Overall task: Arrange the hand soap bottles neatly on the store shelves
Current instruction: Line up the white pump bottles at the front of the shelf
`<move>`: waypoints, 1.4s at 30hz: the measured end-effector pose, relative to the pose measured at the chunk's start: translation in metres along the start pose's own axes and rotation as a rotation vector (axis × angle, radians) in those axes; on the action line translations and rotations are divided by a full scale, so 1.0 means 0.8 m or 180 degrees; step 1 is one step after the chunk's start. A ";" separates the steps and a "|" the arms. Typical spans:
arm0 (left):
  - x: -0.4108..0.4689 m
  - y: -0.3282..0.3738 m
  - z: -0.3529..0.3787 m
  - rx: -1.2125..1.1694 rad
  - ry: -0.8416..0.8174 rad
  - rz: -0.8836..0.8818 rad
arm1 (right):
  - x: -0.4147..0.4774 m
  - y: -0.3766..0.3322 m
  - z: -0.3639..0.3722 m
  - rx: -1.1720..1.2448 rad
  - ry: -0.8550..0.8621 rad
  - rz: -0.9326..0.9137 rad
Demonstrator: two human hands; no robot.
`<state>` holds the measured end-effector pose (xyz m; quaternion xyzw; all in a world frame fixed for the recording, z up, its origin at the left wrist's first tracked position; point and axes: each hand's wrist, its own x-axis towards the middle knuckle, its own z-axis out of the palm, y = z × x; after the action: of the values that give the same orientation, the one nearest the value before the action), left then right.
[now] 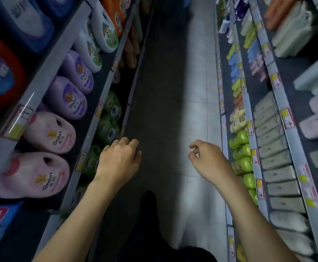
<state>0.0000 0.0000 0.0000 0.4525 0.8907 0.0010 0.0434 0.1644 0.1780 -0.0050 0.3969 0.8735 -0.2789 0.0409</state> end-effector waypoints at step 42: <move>1.077 -0.169 -0.116 -0.0345 0.0562 -0.0006 | 1.035 -0.148 -0.298 0.0084 0.0399 -0.0241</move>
<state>-0.6215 0.6181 0.0213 0.4468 0.8901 0.0891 -0.0109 -0.4488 0.7944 0.0069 0.3807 0.8850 -0.2664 -0.0296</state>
